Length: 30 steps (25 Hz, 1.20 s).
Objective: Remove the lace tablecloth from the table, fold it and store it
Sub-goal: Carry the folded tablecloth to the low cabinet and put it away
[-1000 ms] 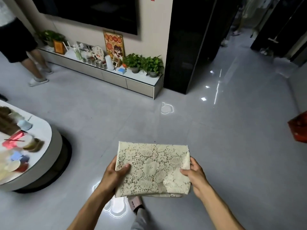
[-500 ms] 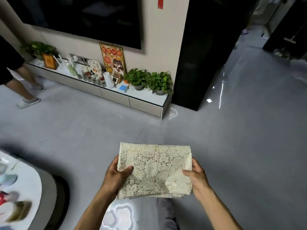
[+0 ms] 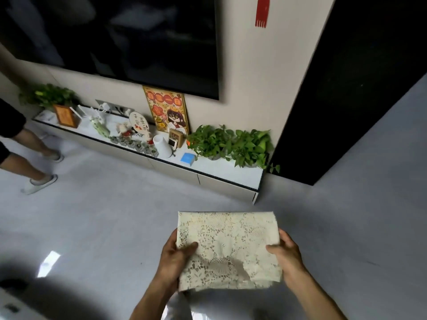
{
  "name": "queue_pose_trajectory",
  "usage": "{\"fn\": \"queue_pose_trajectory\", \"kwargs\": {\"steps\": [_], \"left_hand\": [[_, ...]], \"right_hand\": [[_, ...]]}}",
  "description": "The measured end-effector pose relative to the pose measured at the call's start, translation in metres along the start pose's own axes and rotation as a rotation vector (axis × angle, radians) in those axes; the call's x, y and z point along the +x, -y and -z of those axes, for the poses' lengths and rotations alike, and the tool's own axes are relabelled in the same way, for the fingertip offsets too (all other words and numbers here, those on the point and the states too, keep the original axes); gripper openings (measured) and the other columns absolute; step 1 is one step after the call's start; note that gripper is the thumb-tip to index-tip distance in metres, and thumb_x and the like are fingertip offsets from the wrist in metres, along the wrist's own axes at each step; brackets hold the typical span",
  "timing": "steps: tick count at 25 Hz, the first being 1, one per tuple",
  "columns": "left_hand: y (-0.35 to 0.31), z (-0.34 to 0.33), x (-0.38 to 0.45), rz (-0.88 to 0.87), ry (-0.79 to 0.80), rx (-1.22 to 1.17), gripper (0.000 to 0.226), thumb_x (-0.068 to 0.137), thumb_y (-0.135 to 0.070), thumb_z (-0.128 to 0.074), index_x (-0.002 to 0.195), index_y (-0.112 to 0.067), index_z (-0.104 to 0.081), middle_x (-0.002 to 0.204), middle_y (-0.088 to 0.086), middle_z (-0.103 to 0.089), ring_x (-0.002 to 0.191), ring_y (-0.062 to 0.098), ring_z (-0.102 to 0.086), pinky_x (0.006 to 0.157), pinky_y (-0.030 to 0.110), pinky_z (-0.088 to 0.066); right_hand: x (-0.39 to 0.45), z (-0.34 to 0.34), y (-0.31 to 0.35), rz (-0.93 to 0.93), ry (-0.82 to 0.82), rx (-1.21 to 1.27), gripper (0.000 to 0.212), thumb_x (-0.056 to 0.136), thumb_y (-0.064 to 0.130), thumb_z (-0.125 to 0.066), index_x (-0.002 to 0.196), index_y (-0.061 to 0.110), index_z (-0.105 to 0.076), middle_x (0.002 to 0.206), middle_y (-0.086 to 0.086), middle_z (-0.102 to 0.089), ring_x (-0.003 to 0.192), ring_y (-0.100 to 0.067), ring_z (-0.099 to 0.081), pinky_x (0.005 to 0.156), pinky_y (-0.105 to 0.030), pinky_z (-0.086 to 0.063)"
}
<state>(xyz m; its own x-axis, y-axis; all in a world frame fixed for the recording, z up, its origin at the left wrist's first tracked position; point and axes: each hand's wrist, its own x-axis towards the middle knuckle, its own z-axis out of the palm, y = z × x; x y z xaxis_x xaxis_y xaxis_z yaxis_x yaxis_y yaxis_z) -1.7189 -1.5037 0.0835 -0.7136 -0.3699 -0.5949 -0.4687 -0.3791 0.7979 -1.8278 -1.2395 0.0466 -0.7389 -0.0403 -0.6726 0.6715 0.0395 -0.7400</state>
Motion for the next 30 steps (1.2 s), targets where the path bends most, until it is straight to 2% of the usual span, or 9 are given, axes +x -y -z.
{"fn": "queue_pose_trajectory", "kwargs": {"steps": [3, 6, 10, 14, 18, 22, 25, 27, 30], "left_hand": [[-0.023, 0.029, 0.106, 0.025, 0.087, 0.066, 0.038, 0.084, 0.000, -0.067, 0.117, -0.019, -0.061, 0.102, 0.020, -0.074, 0.095, 0.042, -0.069, 0.087, 0.068, -0.050], [-0.038, 0.062, 0.216, 0.095, 0.183, 0.046, 0.043, 0.078, -0.004, -0.071, 0.117, -0.021, -0.063, 0.094, 0.024, -0.074, 0.088, 0.045, -0.071, 0.081, 0.057, -0.055], [-0.027, 0.086, 0.318, 0.148, 0.182, 0.047, 0.038, 0.077, -0.005, -0.070, 0.111, -0.020, -0.066, 0.104, 0.018, -0.074, 0.090, 0.041, -0.072, 0.068, 0.049, -0.059], [0.025, 0.099, 0.432, 0.166, 0.217, 0.077, 0.034, 0.083, -0.005, -0.066, 0.112, -0.023, -0.067, 0.106, 0.014, -0.074, 0.091, 0.036, -0.073, 0.065, 0.043, -0.060], [0.107, 0.096, 0.549, 0.083, 0.283, 0.136, 0.036, 0.086, -0.002, -0.064, 0.114, -0.024, -0.068, 0.108, 0.011, -0.075, 0.092, 0.034, -0.073, 0.067, 0.043, -0.060], [0.188, 0.091, 0.647, 0.002, 0.318, 0.214, 0.039, 0.084, 0.003, -0.065, 0.113, -0.022, -0.069, 0.105, 0.012, -0.076, 0.092, 0.035, -0.073, 0.066, 0.040, -0.061], [0.216, 0.087, 0.701, -0.109, 0.341, 0.321, 0.048, 0.080, 0.007, -0.067, 0.115, -0.024, -0.070, 0.106, 0.010, -0.076, 0.090, 0.032, -0.074, 0.067, 0.038, -0.061], [0.222, 0.087, 0.724, -0.213, 0.397, 0.455, 0.054, 0.079, 0.008, -0.068, 0.117, -0.031, -0.070, 0.103, 0.005, -0.077, 0.088, 0.027, -0.075, 0.066, 0.033, -0.061], [0.225, 0.088, 0.736, -0.335, 0.464, 0.735, 0.060, 0.084, 0.006, -0.067, 0.116, -0.044, -0.068, 0.097, -0.001, -0.079, 0.077, 0.027, -0.074, 0.063, 0.034, -0.056]], "right_hand": [[0.060, -0.058, 0.010, -0.021, -0.103, 0.050, 0.058, 0.078, -0.016, -0.060, 0.125, 0.017, -0.060, 0.114, -0.010, -0.071, 0.097, -0.031, -0.069, 0.077, -0.042, -0.058], [0.121, -0.122, 0.004, -0.072, -0.232, 0.154, 0.050, 0.078, -0.010, -0.064, 0.110, 0.027, -0.070, 0.099, -0.005, -0.077, 0.084, -0.028, -0.074, 0.064, -0.038, -0.060], [0.199, -0.175, -0.019, -0.145, -0.317, 0.242, 0.054, 0.078, -0.014, -0.062, 0.120, 0.020, -0.067, 0.099, -0.004, -0.075, 0.086, -0.026, -0.072, 0.065, -0.034, -0.059], [0.307, -0.201, -0.085, -0.195, -0.309, 0.307, 0.057, 0.076, -0.016, -0.062, 0.122, 0.017, -0.066, 0.108, -0.011, -0.074, 0.096, -0.033, -0.070, 0.076, -0.044, -0.059], [0.433, -0.206, -0.175, -0.204, -0.280, 0.339, 0.051, 0.079, -0.014, -0.061, 0.119, 0.017, -0.068, 0.107, -0.012, -0.075, 0.099, -0.036, -0.070, 0.089, -0.055, -0.054], [0.562, -0.200, -0.267, -0.231, -0.089, 0.311, 0.040, 0.084, -0.007, -0.057, 0.117, 0.014, -0.068, 0.110, -0.013, -0.074, 0.095, -0.032, -0.072, 0.074, -0.041, -0.059], [0.646, -0.205, -0.314, -0.241, -0.112, 0.420, 0.026, 0.089, 0.000, -0.058, 0.113, 0.009, -0.065, 0.110, -0.015, -0.071, 0.096, -0.032, -0.068, 0.081, -0.039, -0.056], [0.692, -0.216, -0.331, -0.235, -0.134, 0.576, 0.017, 0.089, 0.002, -0.057, 0.103, 0.011, -0.060, 0.093, -0.010, -0.069, 0.086, -0.029, -0.065, 0.083, -0.037, -0.053], [0.745, -0.232, -0.334, -0.133, 0.118, 0.797, 0.014, 0.075, 0.007, -0.055, 0.072, 0.016, -0.045, 0.050, 0.001, -0.042, 0.046, -0.015, -0.039, 0.061, -0.028, -0.038]]}}
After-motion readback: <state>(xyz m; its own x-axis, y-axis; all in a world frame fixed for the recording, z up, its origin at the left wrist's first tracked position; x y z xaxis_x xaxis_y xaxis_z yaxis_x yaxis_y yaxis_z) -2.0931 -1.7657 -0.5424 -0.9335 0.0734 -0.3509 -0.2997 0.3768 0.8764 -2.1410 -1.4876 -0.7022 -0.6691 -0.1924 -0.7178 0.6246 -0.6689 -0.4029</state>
